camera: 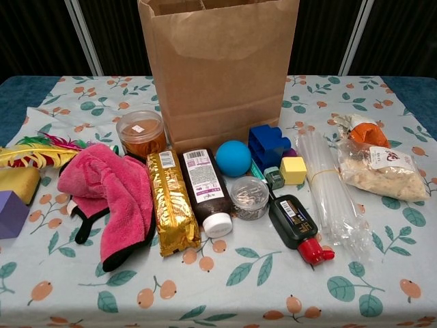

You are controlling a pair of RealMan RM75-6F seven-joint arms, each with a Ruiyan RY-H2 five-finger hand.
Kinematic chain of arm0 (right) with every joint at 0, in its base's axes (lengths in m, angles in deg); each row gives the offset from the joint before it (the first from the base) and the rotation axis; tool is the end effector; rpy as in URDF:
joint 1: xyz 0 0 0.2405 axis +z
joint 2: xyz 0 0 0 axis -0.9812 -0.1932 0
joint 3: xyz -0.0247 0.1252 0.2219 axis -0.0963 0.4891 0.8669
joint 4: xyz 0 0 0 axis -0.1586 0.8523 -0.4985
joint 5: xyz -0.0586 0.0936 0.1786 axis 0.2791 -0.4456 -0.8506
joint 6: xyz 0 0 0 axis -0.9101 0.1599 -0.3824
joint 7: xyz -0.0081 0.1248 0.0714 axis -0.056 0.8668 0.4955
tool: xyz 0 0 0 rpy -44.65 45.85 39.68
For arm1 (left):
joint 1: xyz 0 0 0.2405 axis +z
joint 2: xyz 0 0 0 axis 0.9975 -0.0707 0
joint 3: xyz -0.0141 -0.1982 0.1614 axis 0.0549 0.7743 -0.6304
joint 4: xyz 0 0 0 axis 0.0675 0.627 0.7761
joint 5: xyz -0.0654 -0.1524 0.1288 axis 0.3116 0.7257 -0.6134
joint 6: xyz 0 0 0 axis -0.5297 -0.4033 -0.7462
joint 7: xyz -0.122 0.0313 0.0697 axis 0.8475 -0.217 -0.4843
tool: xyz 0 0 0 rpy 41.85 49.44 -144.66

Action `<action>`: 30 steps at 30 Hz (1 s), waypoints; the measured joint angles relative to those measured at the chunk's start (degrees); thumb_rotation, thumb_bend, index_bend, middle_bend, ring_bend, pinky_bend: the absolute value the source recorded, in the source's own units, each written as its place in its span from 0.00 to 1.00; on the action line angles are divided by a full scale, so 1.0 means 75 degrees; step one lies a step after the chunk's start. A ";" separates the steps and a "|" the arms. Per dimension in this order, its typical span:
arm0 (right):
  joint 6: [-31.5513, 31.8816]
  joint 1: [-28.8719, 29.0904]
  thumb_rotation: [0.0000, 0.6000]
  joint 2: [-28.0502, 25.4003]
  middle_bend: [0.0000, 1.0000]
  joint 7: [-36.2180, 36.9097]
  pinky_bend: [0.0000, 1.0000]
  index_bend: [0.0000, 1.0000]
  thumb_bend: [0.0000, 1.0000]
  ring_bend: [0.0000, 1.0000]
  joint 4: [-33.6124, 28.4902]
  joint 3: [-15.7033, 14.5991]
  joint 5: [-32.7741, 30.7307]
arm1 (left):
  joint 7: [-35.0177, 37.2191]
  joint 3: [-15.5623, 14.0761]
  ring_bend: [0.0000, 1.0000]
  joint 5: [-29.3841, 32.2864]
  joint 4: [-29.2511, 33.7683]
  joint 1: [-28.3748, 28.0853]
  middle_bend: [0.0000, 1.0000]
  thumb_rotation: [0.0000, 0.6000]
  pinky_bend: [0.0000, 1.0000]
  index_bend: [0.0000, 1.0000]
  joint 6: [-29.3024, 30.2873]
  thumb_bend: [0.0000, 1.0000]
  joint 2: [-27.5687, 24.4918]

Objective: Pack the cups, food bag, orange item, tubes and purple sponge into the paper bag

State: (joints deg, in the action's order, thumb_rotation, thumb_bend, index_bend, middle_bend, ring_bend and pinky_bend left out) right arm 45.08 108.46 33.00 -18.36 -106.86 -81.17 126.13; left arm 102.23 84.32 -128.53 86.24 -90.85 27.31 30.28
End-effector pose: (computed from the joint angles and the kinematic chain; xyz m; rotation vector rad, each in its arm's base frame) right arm -0.1620 -0.2767 0.1392 1.5108 -0.8523 0.9887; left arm -0.3164 0.1543 0.0812 -1.5347 -0.9543 -1.1777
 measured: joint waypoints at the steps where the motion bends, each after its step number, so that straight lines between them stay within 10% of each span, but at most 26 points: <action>1: -0.0005 -0.0168 1.00 0.0006 0.26 0.0308 0.12 0.20 0.00 0.15 0.0084 -0.0151 0.0113 | 0.0001 -0.0007 0.03 -0.0002 -0.0005 0.0002 0.07 1.00 0.07 0.09 -0.0003 0.00 0.0001; 13: 0.0126 -0.1813 1.00 0.1762 0.25 0.3349 0.10 0.23 0.00 0.15 0.2764 -0.0947 0.0905 | 0.0056 -0.0088 0.03 -0.0109 -0.0024 0.0000 0.07 1.00 0.07 0.09 0.0018 0.00 -0.0027; 30: -0.0746 -0.1800 1.00 0.2987 0.26 0.3070 0.10 0.23 0.00 0.15 0.4108 -0.0222 0.0137 | 0.0081 -0.0049 0.03 -0.0091 -0.0029 0.0034 0.07 1.00 0.07 0.09 0.0143 0.00 -0.0034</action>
State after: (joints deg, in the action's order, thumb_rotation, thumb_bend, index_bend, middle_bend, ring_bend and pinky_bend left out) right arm 39.49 94.96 55.40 4.67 -76.05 -82.84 127.16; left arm 102.84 83.95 -129.21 86.02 -90.60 28.39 30.02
